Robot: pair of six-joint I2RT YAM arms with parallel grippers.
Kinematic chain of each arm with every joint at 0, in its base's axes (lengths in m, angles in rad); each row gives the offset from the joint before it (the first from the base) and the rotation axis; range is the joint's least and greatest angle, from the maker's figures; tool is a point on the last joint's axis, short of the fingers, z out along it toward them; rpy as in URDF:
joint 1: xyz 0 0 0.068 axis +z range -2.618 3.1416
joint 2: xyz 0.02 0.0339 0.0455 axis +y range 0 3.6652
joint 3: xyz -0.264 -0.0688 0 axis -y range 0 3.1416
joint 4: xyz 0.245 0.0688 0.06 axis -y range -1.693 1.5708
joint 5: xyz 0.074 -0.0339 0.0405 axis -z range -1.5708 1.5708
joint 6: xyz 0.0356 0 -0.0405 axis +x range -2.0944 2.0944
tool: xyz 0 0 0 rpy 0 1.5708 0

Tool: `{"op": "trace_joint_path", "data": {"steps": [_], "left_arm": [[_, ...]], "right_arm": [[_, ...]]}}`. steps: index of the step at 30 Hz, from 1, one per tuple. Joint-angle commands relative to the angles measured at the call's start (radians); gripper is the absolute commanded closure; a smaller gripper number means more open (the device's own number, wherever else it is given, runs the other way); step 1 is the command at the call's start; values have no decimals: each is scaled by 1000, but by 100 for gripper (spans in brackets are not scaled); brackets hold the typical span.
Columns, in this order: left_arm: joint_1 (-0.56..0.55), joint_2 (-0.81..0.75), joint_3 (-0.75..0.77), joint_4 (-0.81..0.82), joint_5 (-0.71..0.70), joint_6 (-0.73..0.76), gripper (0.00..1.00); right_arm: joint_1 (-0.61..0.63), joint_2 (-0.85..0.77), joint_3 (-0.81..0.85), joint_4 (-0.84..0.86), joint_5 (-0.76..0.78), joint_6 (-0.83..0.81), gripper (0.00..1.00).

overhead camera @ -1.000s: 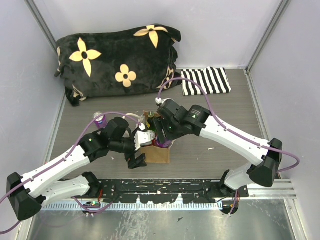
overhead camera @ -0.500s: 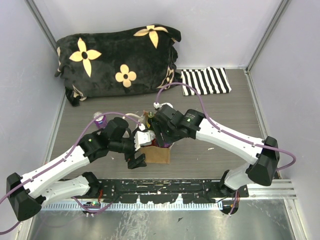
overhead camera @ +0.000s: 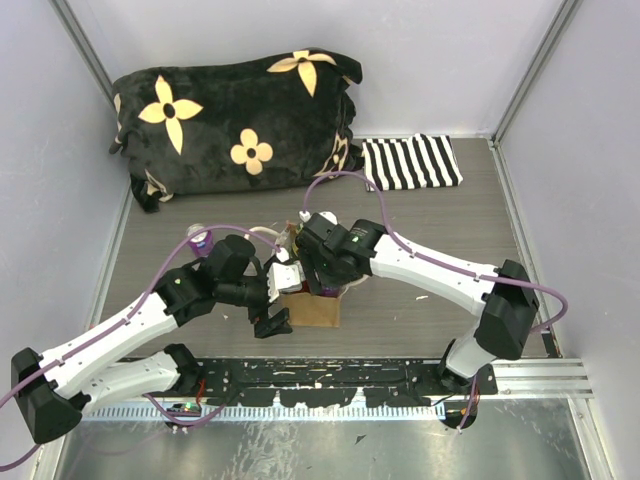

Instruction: Place the beverage into the canvas bag

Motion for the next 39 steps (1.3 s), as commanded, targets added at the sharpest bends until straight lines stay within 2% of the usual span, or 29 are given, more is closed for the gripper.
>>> {"op": "trace_joint_path", "data": {"steps": [1,20,22,26,31,39], "left_arm": [[-5,-19,6,-29,15,9,2],[-5,-21,4,-45,11,17,2],[-5,-22,5,-45,10,17,2],[-6,-20,3,-47,9,18,2],[-5,-19,4,-45,12,18,2],[-5,-15,6,-40,15,19,2]], "right_arm": [[4,12,29,20,47,53,99],[3,85,-115,119,35,25,98],[3,91,-117,117,30,21,89],[3,87,-117,113,16,8,59],[2,64,-108,111,4,-8,37],[3,36,-85,86,15,-11,27]]}}
